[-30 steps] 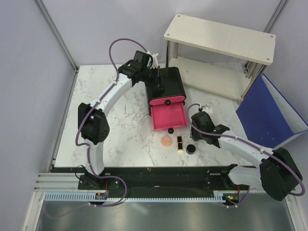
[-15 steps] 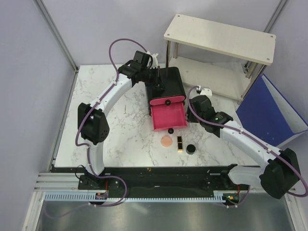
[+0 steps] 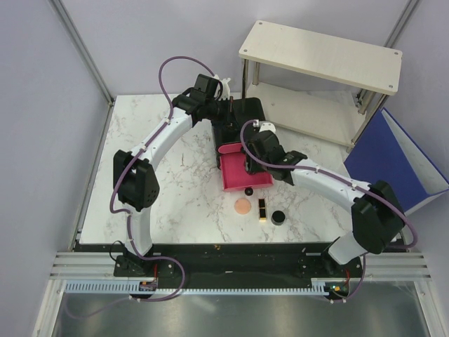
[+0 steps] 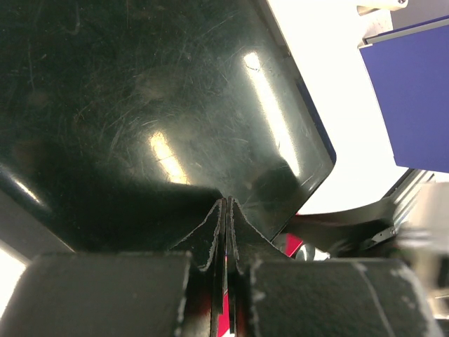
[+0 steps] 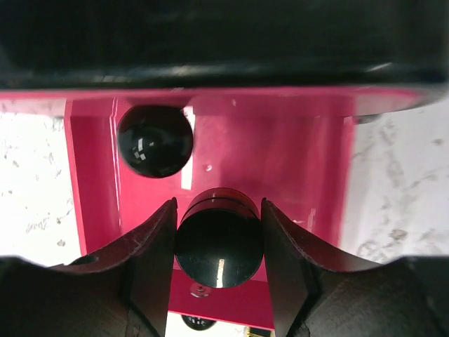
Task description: Organize the makeup
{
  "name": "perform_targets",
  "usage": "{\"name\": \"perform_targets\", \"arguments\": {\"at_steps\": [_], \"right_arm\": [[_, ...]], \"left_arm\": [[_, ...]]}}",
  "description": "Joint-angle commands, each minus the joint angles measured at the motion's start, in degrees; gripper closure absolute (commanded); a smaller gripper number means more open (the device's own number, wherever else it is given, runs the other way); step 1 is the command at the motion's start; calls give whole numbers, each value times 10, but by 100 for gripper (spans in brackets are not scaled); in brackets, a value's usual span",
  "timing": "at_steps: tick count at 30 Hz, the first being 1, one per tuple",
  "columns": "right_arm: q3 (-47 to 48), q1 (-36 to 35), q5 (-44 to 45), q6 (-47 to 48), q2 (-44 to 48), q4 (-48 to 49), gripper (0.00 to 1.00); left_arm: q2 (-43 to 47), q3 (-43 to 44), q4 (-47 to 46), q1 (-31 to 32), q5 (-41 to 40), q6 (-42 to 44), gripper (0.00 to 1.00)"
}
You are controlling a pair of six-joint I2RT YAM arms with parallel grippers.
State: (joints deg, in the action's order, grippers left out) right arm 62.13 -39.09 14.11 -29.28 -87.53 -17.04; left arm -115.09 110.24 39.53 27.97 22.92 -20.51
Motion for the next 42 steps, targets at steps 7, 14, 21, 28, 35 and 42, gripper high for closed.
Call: {"name": "perform_targets", "arguments": {"at_steps": [7,14,21,28,35,42], "right_arm": [[28,-24,-18,-11,-47,32,60],[38,-26,-13,-8,-41,31,39],[50,-26,-2,-10,-34,22,32],[45,-26,33,-10,50,-28,32],[-25,-26,25,-3,193,-161,29],[-169,-26,-8,-46,286,-223,15]], "left_arm": [[-37,-36,116,-7,-43,28,98],[-38,-37,116,-7,-37,22,98],[-40,-36,117,-7,-39,23,98],[-44,-32,116,-7,-35,19,98],[-49,-20,117,-7,-31,16,98],[-50,-19,116,-7,-27,11,98]]}}
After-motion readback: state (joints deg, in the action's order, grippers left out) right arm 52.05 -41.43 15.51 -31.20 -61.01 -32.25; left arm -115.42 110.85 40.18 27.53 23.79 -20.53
